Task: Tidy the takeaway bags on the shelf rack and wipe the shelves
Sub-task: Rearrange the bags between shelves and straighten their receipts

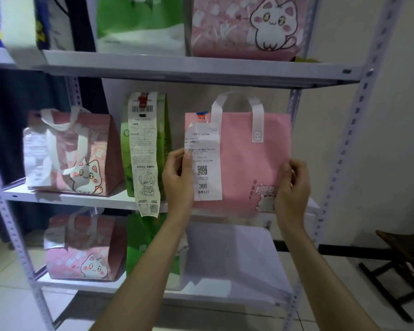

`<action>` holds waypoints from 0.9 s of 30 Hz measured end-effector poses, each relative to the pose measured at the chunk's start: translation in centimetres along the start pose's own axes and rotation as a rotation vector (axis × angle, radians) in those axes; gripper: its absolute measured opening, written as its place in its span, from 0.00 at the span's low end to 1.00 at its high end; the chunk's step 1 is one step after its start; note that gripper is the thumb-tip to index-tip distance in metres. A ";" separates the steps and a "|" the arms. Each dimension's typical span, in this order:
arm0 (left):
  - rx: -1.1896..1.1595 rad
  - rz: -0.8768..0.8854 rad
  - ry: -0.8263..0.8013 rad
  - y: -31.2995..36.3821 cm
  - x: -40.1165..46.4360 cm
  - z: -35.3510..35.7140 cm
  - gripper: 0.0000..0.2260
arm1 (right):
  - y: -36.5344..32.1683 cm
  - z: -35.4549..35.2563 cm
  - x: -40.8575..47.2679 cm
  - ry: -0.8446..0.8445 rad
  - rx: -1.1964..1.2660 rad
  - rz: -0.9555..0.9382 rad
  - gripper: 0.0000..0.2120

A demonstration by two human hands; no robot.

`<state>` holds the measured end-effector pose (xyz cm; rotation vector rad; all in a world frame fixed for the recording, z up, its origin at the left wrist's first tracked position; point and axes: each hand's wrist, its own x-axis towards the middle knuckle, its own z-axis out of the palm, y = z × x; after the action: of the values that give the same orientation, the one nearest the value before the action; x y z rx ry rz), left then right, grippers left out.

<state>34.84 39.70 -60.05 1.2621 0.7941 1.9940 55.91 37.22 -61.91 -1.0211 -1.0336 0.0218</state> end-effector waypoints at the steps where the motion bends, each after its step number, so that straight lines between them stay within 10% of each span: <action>1: 0.004 -0.011 -0.015 -0.6 0.4 0.2 0.09 | 0.7 0.4 0.2 -0.003 -0.010 0.014 0.07; 27: 0.271 -0.295 -0.357 -9.6 3.6 -0.2 0.21 | 8.7 1.6 -0.5 -0.452 -0.301 0.293 0.18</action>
<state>35.31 48.34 -65.58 1.5010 1.0241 1.4112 58.20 42.96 -68.27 -1.4790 -1.3107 0.3600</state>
